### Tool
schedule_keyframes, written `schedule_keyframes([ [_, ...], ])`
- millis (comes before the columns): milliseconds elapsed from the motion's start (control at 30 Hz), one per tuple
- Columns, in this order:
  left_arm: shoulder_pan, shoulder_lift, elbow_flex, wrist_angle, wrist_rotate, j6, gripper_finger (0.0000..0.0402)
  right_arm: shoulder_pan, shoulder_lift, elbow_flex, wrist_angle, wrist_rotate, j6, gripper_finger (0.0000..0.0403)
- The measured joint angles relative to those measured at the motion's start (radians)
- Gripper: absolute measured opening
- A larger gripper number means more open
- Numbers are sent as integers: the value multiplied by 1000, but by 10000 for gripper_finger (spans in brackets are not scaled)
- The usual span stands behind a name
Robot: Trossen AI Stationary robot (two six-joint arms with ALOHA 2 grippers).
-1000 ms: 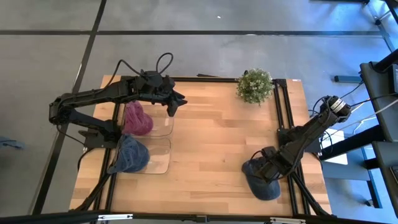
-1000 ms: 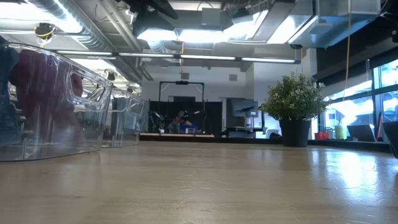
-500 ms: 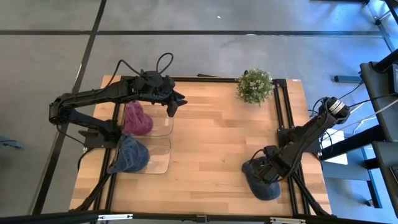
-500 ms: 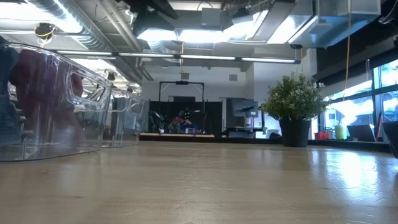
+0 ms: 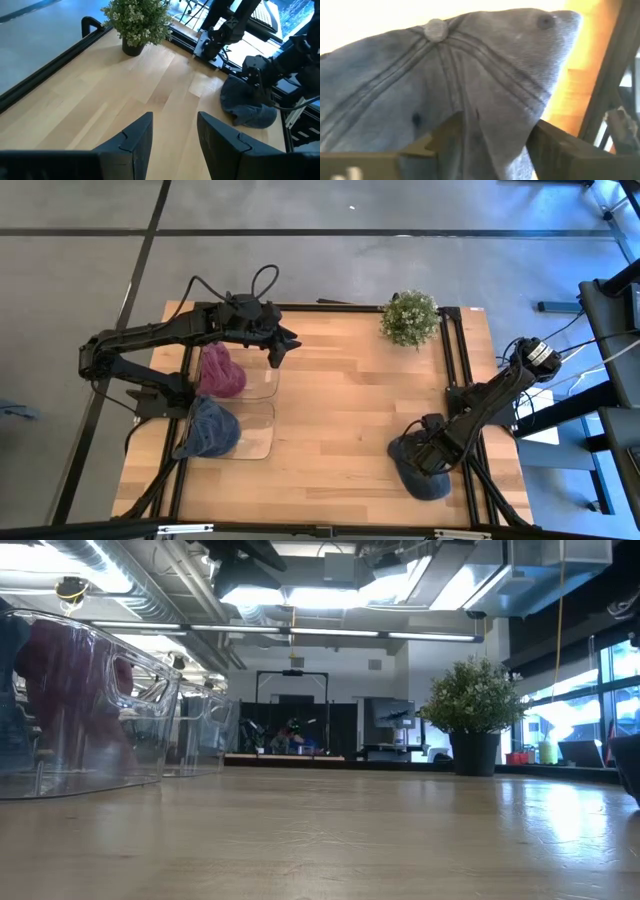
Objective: Pick & Place hat
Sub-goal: Put the blue cap into the bottom transparent bin
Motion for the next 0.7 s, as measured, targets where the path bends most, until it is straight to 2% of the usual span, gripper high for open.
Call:
schedule_keyframes([
  [300, 0, 0, 0, 0, 0, -1, 150, 0, 0, -5, -17, 34, -104, 19],
  [467, 0, 0, 0, 0, 0, -1, 150, -13, 0, 37, -27, 213, -176, 17],
  [700, 0, 0, 0, 0, 1, -1, 150, -131, 0, 164, -56, 516, -486, 9],
])
